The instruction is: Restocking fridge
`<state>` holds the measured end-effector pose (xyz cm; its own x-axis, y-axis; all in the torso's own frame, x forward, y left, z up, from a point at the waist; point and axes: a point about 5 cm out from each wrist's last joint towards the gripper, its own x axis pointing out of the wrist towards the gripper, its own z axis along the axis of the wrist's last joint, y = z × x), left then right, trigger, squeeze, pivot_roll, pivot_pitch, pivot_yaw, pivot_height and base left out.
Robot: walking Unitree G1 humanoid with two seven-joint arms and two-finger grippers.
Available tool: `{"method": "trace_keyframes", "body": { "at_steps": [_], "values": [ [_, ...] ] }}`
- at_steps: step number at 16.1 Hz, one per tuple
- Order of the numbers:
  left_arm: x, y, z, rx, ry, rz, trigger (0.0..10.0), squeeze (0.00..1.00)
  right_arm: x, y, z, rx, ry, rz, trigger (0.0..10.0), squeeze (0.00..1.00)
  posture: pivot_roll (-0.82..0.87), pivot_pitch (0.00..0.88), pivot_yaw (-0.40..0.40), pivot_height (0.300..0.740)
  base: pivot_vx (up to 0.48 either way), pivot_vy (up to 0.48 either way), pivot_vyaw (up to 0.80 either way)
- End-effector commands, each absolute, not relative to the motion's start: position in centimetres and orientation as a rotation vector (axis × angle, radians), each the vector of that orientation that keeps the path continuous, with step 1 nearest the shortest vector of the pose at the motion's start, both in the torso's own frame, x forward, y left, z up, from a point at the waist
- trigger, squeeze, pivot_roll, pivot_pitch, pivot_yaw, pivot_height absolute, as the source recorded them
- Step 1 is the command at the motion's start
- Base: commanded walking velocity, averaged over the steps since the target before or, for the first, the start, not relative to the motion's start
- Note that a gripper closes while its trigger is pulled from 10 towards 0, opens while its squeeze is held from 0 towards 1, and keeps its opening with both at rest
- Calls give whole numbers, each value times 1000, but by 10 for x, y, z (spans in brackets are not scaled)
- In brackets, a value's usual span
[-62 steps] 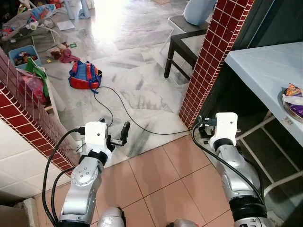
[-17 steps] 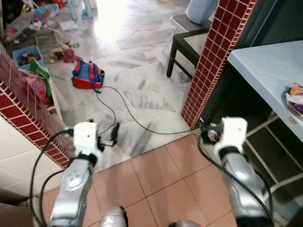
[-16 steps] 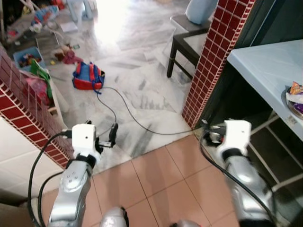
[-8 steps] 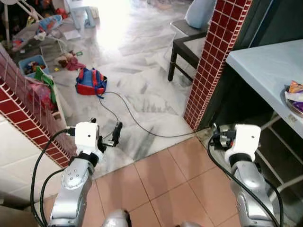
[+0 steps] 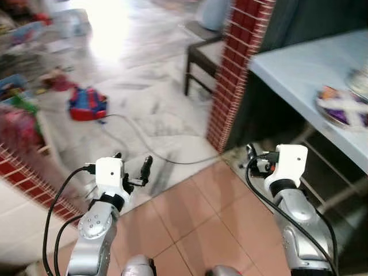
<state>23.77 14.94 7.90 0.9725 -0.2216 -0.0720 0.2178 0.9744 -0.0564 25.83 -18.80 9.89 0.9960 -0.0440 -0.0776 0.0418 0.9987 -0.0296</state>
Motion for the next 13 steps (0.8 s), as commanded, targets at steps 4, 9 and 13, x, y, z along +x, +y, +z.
{"method": "trace_keyframes", "body": {
  "at_steps": [4, 9, 13],
  "values": [
    [240, 150, 83, -51, 65, -229, 10000, 0, 260, -189, 98, -31, 90, -41, 10000, 0, 0, 32, 13, 740, 129, 0, -800],
    [239, 144, 81, -58, 71, -251, 10000, 0, 262, -188, 98, -10, 89, -43, 10000, 0, 1, 26, 14, 740, 265, 0, -800],
    [241, 146, 82, -50, 66, -245, 10000, 0, 266, -187, 99, -2, 85, -41, 10000, 0, 4, 22, 12, 740, 270, 0, -800]
  ]
}}
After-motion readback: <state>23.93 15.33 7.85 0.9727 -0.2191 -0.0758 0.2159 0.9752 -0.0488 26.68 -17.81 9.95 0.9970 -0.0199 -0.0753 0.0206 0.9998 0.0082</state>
